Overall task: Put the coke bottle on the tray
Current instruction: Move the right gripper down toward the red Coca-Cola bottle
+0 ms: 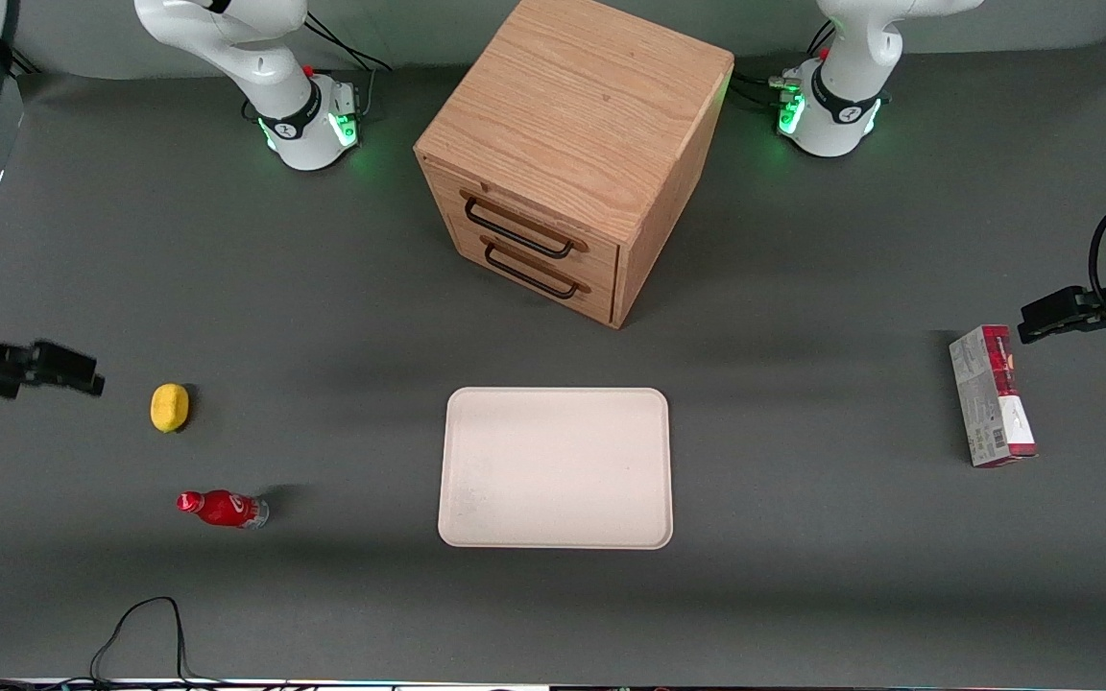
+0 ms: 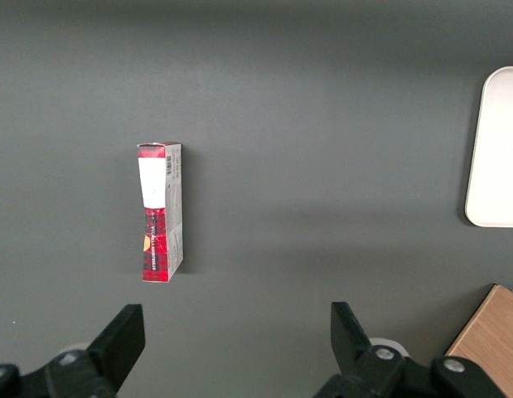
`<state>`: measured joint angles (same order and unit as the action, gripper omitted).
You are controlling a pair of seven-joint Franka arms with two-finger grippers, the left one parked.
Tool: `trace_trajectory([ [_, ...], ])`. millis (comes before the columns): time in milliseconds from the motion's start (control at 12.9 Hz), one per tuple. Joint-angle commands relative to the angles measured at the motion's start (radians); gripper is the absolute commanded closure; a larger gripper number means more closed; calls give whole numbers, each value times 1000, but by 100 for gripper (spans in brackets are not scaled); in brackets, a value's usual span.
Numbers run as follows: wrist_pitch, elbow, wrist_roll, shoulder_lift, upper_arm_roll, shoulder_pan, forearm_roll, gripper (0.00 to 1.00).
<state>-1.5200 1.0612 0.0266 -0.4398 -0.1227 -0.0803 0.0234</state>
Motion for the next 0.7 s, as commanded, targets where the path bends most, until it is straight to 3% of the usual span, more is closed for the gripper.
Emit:
trace_trajectory([
  [0,40,-234,32,-194,56,81,41,0],
  [155,12,-234,29,-212,139,151,39,0],
  [465,-29,-225,22,-235,143,131,30,0],
  [620,-66,-218,18,-287,143,111,-14,0],
])
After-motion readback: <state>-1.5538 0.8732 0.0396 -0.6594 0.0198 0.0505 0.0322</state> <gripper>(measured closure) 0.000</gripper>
